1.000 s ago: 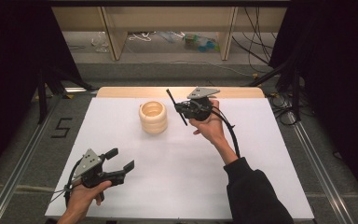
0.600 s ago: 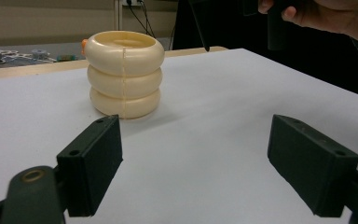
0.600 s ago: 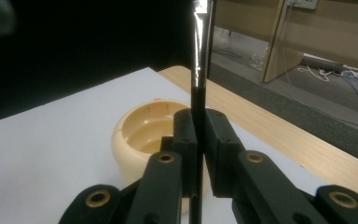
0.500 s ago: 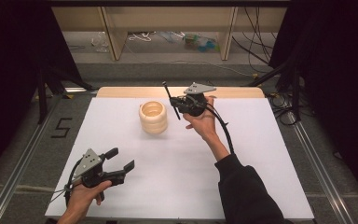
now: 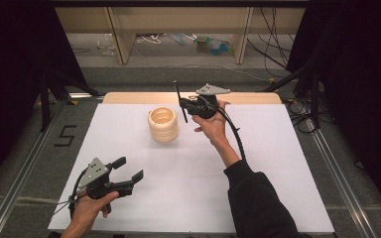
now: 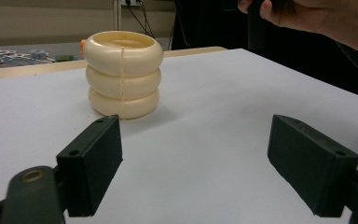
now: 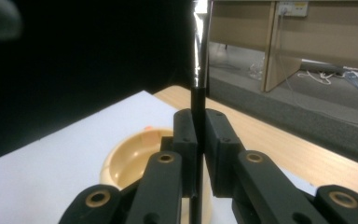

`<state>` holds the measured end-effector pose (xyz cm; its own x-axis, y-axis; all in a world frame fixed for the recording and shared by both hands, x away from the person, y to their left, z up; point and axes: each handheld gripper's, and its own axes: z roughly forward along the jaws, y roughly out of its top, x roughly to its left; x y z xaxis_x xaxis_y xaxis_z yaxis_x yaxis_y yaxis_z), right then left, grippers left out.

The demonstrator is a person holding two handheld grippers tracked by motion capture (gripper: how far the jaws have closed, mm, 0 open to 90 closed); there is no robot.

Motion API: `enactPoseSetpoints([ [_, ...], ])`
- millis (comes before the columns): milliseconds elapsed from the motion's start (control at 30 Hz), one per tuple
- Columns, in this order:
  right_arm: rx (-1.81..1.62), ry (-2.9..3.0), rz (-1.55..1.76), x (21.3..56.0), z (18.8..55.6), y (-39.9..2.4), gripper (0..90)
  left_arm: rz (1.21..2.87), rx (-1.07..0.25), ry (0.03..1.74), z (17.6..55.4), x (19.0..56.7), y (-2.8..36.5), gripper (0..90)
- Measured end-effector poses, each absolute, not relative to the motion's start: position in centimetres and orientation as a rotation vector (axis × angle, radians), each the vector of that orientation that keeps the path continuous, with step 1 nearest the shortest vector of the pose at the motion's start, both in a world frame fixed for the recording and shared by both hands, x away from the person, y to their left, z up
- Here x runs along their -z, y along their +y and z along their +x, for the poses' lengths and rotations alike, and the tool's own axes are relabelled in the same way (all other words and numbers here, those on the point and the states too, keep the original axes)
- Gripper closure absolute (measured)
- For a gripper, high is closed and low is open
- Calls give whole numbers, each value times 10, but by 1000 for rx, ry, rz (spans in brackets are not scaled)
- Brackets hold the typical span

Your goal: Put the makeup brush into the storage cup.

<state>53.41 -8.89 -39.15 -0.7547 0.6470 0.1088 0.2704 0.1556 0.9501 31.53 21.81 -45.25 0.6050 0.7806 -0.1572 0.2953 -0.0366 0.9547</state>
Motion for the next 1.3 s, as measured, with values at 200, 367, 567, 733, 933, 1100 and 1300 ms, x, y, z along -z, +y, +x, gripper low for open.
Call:
enactPoseSetpoints([
  [200,-1670,2082,866,383,537,-83,841,1610,-492,919,315,452,218,176],
  [367,-1680,2079,868,380,538,-79,841,1613,-495,917,315,453,218,175],
  [567,-1705,2067,879,374,539,-73,841,1615,-495,915,315,452,218,175],
  [733,-1701,2060,872,376,538,-70,841,1615,-495,916,316,453,218,176],
  [933,-1724,2026,873,372,540,-67,841,1618,-493,911,316,453,217,175],
  [1100,-1707,2017,852,368,547,-62,841,1619,-492,909,316,453,217,176],
  [1300,-1698,2032,818,367,549,-48,842,1620,-492,904,316,453,216,176],
])
